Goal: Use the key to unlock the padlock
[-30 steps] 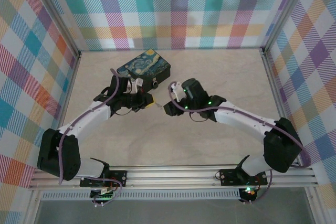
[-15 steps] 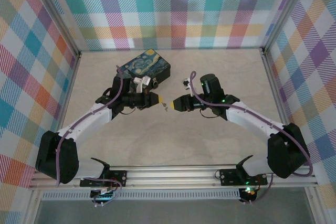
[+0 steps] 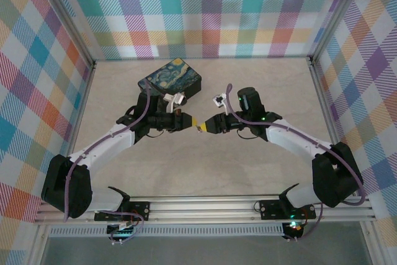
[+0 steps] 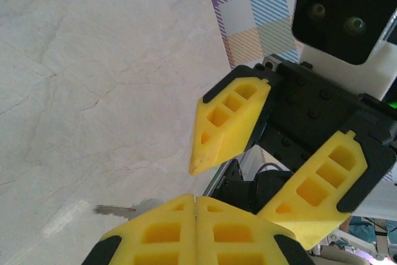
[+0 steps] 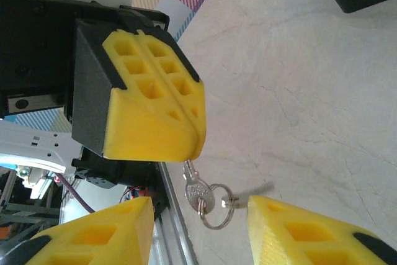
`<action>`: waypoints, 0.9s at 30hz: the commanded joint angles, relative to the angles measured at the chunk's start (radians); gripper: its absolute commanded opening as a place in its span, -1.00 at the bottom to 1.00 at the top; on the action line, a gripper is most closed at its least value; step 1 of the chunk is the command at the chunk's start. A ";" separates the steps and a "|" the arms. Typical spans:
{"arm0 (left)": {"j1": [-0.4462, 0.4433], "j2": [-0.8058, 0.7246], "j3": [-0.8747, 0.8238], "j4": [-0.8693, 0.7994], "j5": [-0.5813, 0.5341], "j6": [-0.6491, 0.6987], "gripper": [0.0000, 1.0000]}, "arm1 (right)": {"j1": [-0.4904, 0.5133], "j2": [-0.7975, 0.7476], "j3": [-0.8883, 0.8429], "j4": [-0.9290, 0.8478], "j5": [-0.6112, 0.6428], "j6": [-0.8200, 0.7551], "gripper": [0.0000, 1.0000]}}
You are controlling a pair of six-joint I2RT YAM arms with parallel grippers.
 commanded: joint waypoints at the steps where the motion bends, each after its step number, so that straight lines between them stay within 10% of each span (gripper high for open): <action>1: -0.013 -0.023 0.014 0.044 0.031 0.025 -1.00 | -0.008 0.010 -0.007 0.040 -0.060 -0.029 -0.11; 27: -0.020 -0.018 0.046 0.097 0.051 -0.014 -1.00 | -0.009 0.068 -0.016 0.146 -0.128 0.059 -0.38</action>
